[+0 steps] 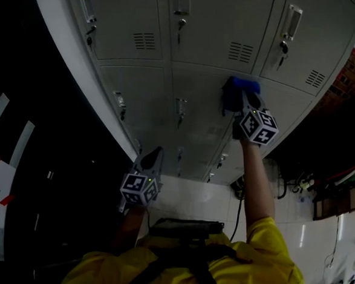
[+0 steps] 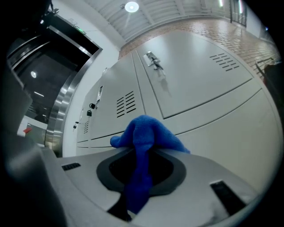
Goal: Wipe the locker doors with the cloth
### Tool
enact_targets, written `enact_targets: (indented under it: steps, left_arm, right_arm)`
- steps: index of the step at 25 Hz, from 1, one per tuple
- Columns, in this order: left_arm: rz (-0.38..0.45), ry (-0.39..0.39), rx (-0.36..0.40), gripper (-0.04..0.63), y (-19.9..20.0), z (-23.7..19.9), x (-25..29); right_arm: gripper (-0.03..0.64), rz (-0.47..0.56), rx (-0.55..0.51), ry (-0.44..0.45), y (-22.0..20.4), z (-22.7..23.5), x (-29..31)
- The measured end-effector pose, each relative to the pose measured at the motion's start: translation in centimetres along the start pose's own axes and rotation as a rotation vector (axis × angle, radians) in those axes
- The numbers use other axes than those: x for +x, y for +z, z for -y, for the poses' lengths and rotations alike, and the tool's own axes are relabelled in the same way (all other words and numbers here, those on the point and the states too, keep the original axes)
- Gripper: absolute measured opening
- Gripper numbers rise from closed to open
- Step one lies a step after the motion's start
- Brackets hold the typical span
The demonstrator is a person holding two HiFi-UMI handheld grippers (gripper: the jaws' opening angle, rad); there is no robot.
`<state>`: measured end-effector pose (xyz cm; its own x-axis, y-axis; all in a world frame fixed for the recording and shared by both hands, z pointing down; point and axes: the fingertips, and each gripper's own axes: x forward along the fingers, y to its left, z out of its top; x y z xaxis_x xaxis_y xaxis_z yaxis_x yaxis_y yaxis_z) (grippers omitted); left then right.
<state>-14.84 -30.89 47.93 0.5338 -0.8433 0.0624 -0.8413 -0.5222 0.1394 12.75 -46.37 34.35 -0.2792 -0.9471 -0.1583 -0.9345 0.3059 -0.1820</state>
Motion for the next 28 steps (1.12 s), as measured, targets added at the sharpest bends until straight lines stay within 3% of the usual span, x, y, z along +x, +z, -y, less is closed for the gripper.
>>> enact_targets:
  steps: [5,9,13,16,20,22,28]
  left_arm:
    - [0.007,-0.007,0.023,0.0,0.8,0.1,0.8]
    - [0.01,-0.012,0.019,0.0,0.6,0.2,0.7]
    - [-0.022,0.0,-0.008,0.0,-0.6,-0.2,0.1]
    - [-0.036,-0.013,-0.016,0.0,-1.3,-0.3,0.5]
    - [-0.052,-0.07,-0.016,0.0,-1.9,0.9,2.1]
    - [-0.051,-0.101,-0.007,0.0,-1.7,1.6,3.2]
    - [-0.019,-0.189,0.012,0.0,0.0,4.6,5.4]
  right_arm:
    - [0.072,-0.06,-0.045,0.157,-3.6,-9.4,5.1]
    - [0.072,-0.074,-0.012,0.256,-5.6,-17.4,9.6]
    - [0.072,-0.082,0.017,0.284,-6.0,-19.9,10.6]
    - [0.072,-0.05,0.001,0.237,-4.7,-16.6,7.9]
    - [0.072,-0.013,0.064,-0.018,-4.2,-5.1,0.4]
    - [0.072,-0.035,0.048,-0.101,-5.3,-0.4,-2.1]
    - [0.072,-0.072,-0.028,-0.103,-6.6,2.5,-1.5]
